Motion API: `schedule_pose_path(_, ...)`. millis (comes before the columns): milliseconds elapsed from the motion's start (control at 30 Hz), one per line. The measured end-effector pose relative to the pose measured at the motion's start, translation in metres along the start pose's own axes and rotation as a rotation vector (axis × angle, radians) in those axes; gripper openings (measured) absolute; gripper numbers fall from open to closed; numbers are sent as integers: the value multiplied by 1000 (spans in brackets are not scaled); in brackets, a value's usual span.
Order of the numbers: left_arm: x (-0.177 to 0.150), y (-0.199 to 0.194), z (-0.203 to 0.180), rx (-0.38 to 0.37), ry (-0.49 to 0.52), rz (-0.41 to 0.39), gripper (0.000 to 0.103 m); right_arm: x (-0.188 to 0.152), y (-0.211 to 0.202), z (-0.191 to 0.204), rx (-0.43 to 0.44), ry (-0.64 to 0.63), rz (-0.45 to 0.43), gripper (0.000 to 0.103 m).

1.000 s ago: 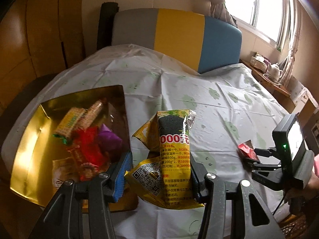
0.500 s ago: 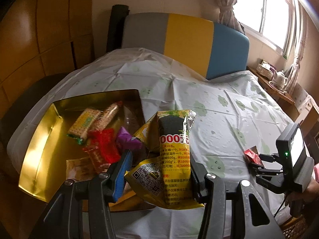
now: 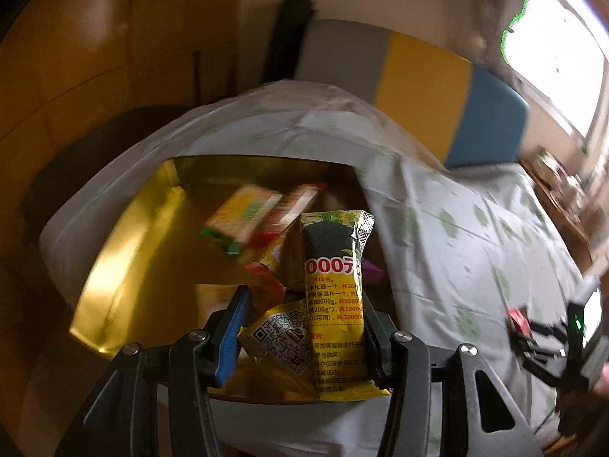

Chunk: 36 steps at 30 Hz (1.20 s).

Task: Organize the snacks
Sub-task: 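Carry the chip bag into the gold tin and open the left gripper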

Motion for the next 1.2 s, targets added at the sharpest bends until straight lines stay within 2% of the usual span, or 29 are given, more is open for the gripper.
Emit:
schedule_pose_path(133,4,-8,51,23,-146,-13,52,0,0,-1,5,6,3,40)
schedule_pose_path(333,1,-16,102,44,-288,-34,52,0,1,-1,1,4,2,40)
schedule_pose_path(500,0,-4,106,-26,-378,-11,52,1,1,-1,-2,3,1,40)
schedule_pose_path(667,1,8,102,-64,-431,15,52,1,1,-1,-1,4,1,40)
schedule_pose_path(800,8,25,99,-67,-424,52,52,0,1,-1,-5,-1,-1,40)
schedule_pose_path(1033,12,55,101,51,-298,107,53,0,1,-1,-6,0,-1,40)
schedule_pose_path(1067,9,63,102,67,-290,133,53,1,1,-2,-6,-1,-1,40)
schedule_pose_path(1200,-1,74,101,77,-267,179,54,0,1,-1,-6,1,-1,40)
Point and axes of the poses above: each gripper's, at about its wrist camera, not at the fingertips, and y roughly the way its jaws point, z to its left, x to its top, the point moved 10 cm from there along y, roughly the way its jaws point, and after that the axes turned 9 degrees about -x, right-handed, at the moved point
